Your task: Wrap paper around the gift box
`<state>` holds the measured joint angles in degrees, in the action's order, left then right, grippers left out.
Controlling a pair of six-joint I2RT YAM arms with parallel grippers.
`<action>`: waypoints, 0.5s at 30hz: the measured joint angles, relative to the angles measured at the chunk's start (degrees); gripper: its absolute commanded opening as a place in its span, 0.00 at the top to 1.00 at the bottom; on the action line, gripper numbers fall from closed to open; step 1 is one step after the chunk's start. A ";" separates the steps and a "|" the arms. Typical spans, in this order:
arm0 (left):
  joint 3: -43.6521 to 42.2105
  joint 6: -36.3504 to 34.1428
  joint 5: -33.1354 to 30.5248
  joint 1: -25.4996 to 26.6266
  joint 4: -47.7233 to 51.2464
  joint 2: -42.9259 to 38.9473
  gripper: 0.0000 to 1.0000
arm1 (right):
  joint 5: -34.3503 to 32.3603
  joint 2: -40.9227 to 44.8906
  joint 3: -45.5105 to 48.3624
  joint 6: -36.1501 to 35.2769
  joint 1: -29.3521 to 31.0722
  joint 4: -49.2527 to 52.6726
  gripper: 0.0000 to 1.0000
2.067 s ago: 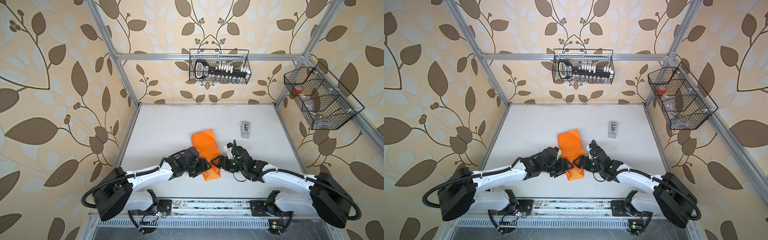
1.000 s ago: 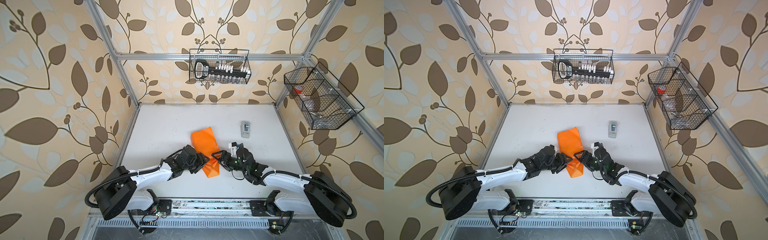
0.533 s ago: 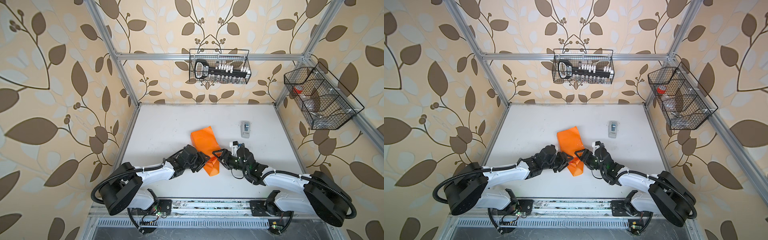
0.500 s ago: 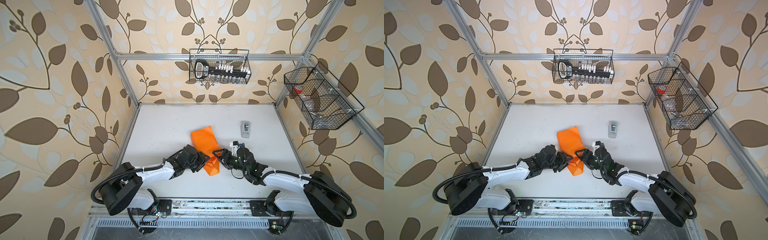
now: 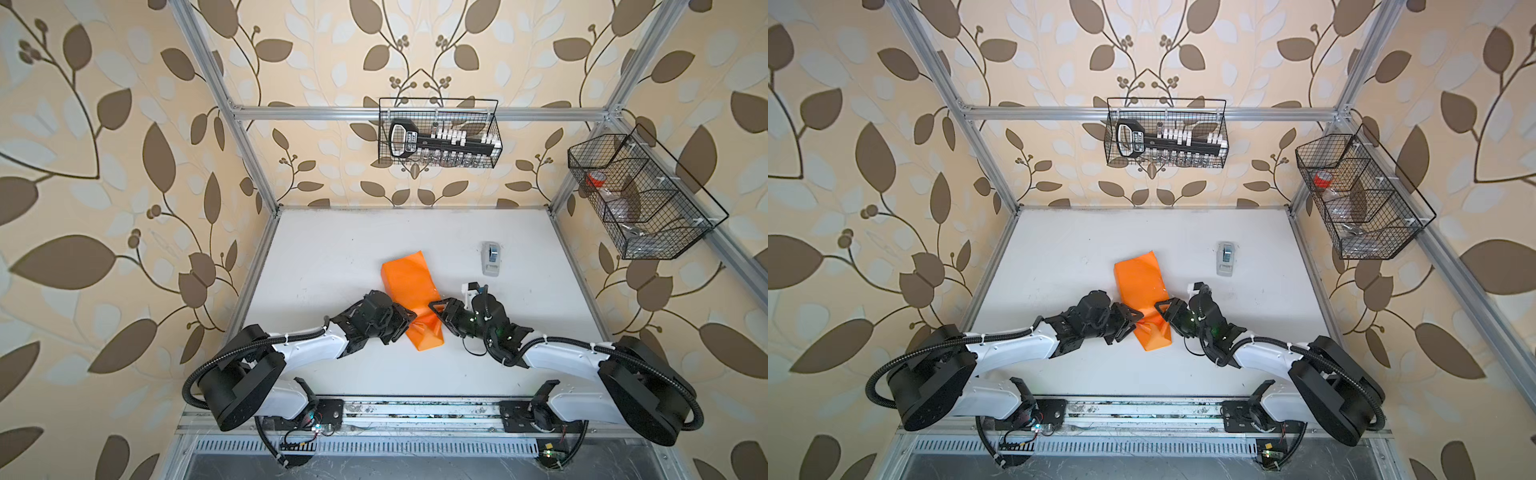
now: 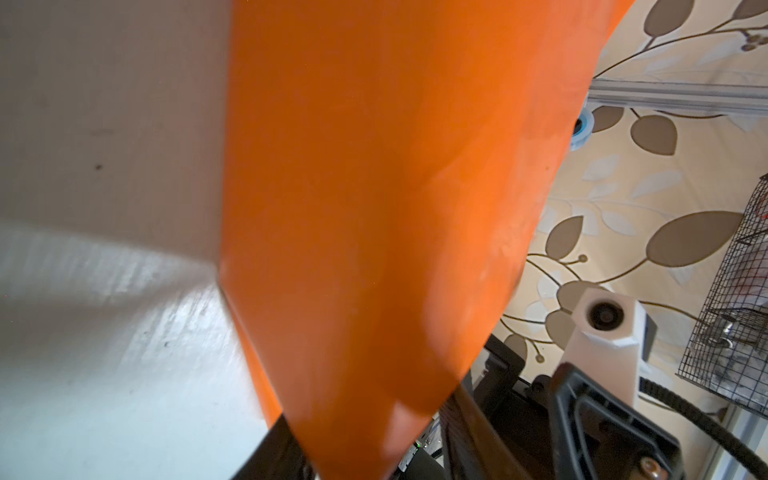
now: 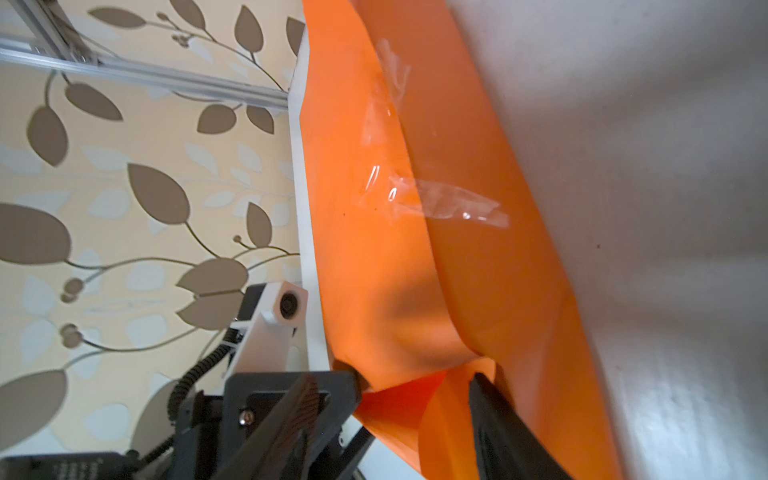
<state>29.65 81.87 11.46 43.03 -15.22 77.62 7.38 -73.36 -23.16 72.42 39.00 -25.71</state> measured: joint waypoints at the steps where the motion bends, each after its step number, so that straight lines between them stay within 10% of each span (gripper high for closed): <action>1: 0.00 0.15 0.00 0.00 -0.04 0.02 0.56 | -0.11 1.46 -1.01 -1.55 0.00 2.27 0.45; 8: 0.00 0.81 -0.02 -0.02 -0.09 0.02 0.57 | -2.32 15.69 -5.05 -14.84 -1.40 17.86 0.88; 15: 0.00 0.85 -0.02 -0.02 -0.09 0.07 0.58 | -2.89 12.92 -2.05 -25.29 -4.74 27.67 1.00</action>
<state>29.65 82.72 11.44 43.00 -15.31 77.69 4.49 -60.45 -25.21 47.13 34.26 1.96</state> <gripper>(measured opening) 0.427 0.048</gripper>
